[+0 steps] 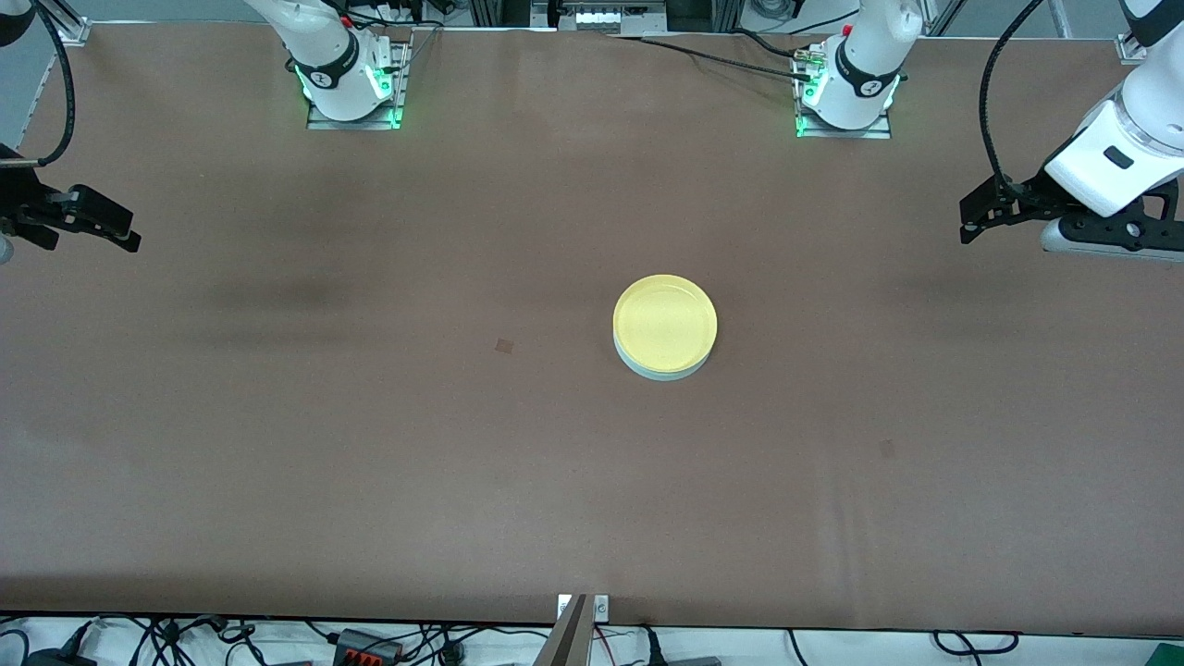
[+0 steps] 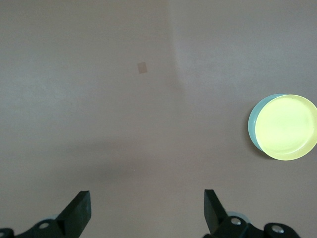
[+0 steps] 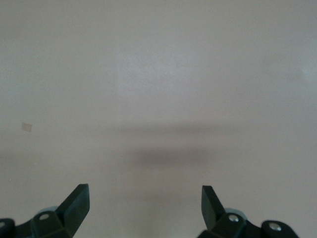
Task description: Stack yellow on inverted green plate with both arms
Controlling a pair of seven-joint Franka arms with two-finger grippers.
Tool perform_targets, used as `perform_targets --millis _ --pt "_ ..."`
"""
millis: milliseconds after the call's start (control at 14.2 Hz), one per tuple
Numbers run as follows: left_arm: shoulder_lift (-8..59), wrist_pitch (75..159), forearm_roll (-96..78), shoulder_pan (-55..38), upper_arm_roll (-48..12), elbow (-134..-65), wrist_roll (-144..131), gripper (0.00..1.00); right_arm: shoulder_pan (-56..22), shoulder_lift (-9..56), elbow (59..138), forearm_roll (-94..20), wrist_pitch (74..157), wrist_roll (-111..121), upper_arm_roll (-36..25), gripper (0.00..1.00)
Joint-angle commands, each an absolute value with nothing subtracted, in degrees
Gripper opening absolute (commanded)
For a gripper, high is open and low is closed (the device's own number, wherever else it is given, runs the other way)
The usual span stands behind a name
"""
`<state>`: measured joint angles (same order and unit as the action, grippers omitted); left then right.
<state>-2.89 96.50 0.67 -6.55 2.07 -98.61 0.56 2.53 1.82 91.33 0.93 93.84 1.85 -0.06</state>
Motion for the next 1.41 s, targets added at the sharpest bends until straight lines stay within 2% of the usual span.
perform_targets --millis 0,1340 --pt "-3.16 95.45 -0.53 -6.5 2.02 -97.91 0.97 1.0 3.34 0.35 92.72 1.41 94.13 1.49 0.53 1.0" --pt "-3.25 95.45 -0.53 -6.42 2.02 -97.91 0.97 1.0 3.78 0.44 92.64 1.49 93.43 1.76 0.26 1.0"
